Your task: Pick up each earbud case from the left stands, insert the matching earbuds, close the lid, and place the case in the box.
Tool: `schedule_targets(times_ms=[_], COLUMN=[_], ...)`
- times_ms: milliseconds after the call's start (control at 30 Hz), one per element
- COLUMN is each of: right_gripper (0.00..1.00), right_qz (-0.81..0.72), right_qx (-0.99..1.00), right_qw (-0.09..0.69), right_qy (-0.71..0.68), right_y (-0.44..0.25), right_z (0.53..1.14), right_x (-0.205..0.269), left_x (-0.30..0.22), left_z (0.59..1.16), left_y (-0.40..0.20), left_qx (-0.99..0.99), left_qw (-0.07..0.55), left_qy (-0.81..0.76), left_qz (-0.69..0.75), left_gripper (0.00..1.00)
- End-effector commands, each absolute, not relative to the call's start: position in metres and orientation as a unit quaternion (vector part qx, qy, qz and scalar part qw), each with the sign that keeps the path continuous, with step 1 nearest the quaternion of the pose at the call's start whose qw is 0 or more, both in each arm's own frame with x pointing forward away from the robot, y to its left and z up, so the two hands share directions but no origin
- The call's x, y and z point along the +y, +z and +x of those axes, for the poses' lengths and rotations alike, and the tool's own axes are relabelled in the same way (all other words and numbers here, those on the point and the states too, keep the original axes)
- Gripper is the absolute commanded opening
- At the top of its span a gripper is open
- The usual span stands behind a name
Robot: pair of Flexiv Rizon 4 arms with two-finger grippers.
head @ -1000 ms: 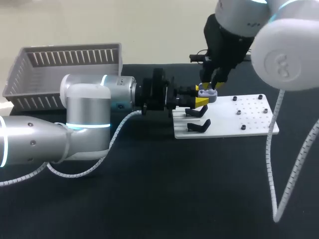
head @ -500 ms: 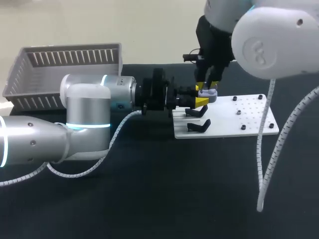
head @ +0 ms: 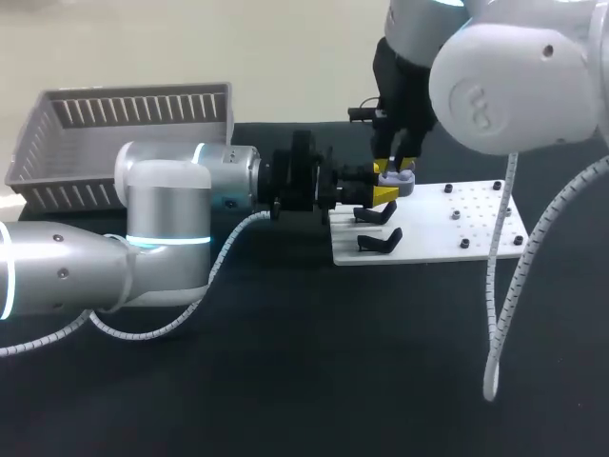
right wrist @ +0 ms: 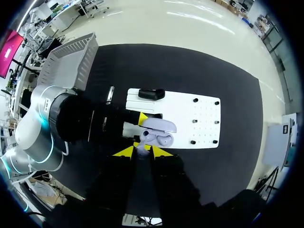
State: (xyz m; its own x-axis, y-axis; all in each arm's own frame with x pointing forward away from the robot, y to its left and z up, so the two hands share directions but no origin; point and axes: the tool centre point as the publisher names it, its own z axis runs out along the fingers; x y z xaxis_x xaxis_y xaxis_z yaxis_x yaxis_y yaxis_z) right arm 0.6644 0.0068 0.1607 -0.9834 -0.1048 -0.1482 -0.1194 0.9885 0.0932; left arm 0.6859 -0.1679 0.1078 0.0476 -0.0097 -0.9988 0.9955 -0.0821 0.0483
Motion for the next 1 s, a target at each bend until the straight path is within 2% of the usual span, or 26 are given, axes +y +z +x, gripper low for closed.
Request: schedule_targets(times_ms=[33,1000], right_gripper=[0.00,0.00], right_qz=[-0.054,-0.049], right_qx=[0.995,0.996], right_qw=[0.072,0.064], right_qy=[0.050,0.049], right_y=[0.160,0.151], right_z=[0.665,0.679], right_x=[0.005,0.003], left_x=[-0.168,-0.168], left_z=[0.685,0.685], left_y=[0.107,0.107], left_qx=[0.465,0.465], left_qw=[0.495,0.495], left_qy=[-0.509,-0.509], left_qz=[0.529,0.529], left_gripper=[0.00,0.00])
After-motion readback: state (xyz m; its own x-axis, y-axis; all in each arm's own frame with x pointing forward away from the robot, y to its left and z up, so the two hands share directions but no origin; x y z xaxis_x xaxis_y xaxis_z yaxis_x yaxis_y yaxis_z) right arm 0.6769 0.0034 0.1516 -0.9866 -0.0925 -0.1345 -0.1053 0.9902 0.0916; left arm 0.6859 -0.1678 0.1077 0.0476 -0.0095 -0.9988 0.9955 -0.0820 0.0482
